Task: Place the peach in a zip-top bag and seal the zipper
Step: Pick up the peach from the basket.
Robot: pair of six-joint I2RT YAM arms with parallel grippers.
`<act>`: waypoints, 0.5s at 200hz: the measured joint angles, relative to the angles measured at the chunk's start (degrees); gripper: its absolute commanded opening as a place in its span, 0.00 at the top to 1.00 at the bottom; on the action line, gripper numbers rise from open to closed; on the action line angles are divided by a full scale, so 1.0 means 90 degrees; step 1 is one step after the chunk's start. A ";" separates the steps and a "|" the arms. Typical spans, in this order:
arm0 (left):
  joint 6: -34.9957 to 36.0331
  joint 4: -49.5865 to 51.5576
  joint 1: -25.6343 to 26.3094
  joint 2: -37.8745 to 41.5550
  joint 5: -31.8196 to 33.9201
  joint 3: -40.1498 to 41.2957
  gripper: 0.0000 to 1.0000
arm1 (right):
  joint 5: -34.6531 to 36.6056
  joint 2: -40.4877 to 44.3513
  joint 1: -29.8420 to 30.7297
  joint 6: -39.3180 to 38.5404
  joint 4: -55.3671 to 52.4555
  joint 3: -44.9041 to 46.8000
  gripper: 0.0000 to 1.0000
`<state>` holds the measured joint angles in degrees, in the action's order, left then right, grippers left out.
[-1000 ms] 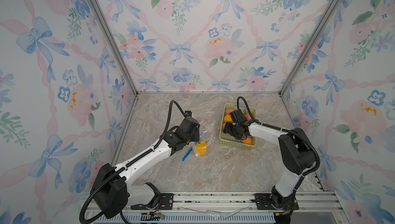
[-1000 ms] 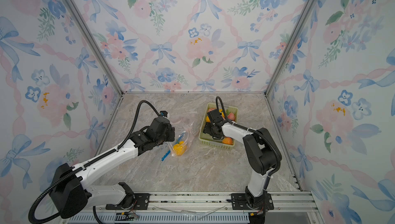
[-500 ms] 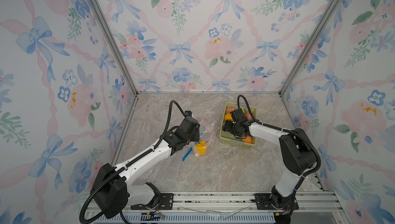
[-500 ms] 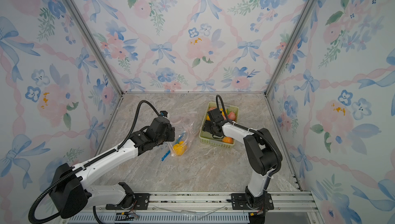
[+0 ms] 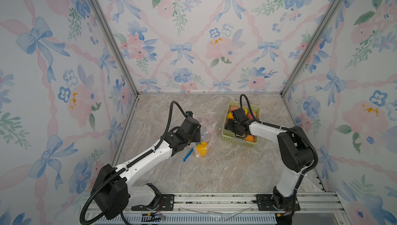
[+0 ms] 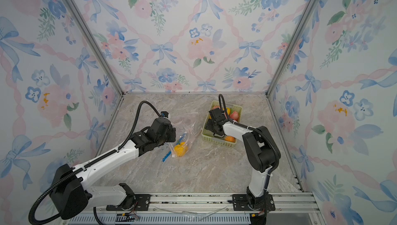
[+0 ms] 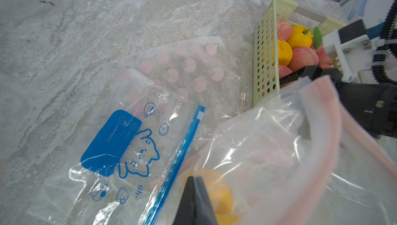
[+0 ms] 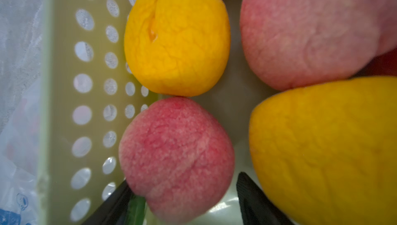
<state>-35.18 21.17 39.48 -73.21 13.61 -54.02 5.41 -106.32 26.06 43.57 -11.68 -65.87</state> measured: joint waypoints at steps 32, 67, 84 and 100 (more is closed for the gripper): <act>0.0000 0.0000 0.0000 0.0000 0.0000 0.0000 1.00 | -0.0005 -0.0034 -0.0017 -0.0085 0.0104 0.0000 0.48; 0.0000 0.0000 0.0000 0.0000 0.0000 0.0000 1.00 | 0.0005 0.0027 -0.0019 -0.0245 0.0199 0.0039 0.56; 0.0000 0.0000 0.0000 0.0000 -0.0002 0.0000 1.00 | 0.0017 0.0194 -0.0019 -0.0335 0.0197 0.0141 0.59; 0.0000 -0.0002 0.0000 0.0000 0.0000 0.0000 1.00 | 0.0029 0.0440 -0.0017 -0.0420 0.0182 0.0274 0.60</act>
<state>-35.18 21.15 39.48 -73.21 13.61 -54.02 5.67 -102.37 25.91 39.79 -10.04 -63.40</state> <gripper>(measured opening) 0.047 0.466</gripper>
